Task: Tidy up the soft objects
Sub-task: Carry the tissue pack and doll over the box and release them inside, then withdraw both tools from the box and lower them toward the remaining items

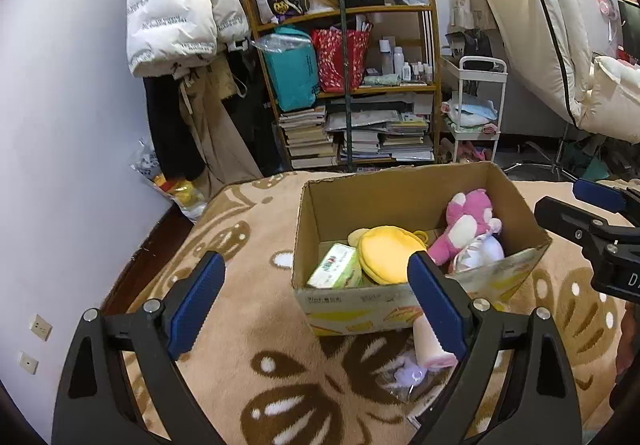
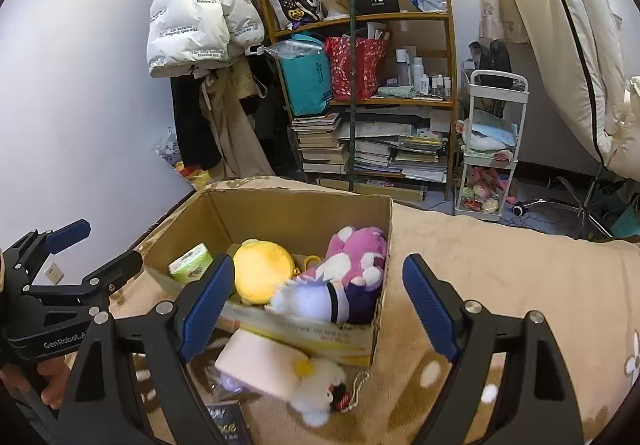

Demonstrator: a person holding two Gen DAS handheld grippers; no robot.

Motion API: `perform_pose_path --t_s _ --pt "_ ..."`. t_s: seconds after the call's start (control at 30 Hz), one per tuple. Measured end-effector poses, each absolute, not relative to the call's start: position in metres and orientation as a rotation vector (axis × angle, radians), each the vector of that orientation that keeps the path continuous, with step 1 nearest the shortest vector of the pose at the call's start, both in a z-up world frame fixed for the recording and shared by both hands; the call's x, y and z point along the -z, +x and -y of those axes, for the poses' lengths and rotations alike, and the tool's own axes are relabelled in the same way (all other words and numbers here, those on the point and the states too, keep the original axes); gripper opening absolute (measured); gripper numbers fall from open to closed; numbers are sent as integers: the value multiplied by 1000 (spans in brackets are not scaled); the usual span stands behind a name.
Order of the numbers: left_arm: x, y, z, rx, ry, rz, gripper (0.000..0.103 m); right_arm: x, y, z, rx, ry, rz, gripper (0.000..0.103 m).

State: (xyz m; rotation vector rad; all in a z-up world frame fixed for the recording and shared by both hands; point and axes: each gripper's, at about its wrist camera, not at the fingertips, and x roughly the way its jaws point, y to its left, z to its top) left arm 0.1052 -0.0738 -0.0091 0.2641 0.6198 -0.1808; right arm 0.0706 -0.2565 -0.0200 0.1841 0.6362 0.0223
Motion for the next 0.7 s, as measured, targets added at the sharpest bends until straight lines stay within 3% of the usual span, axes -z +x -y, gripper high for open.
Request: perform_pose_path --t_s 0.13,0.7 --pt "2 85 74 183 263 -612 95 11 53 255 -8 178 -613 102" --pt "-18 21 62 200 264 -652 97 -15 -7 251 -5 163 -570 102"
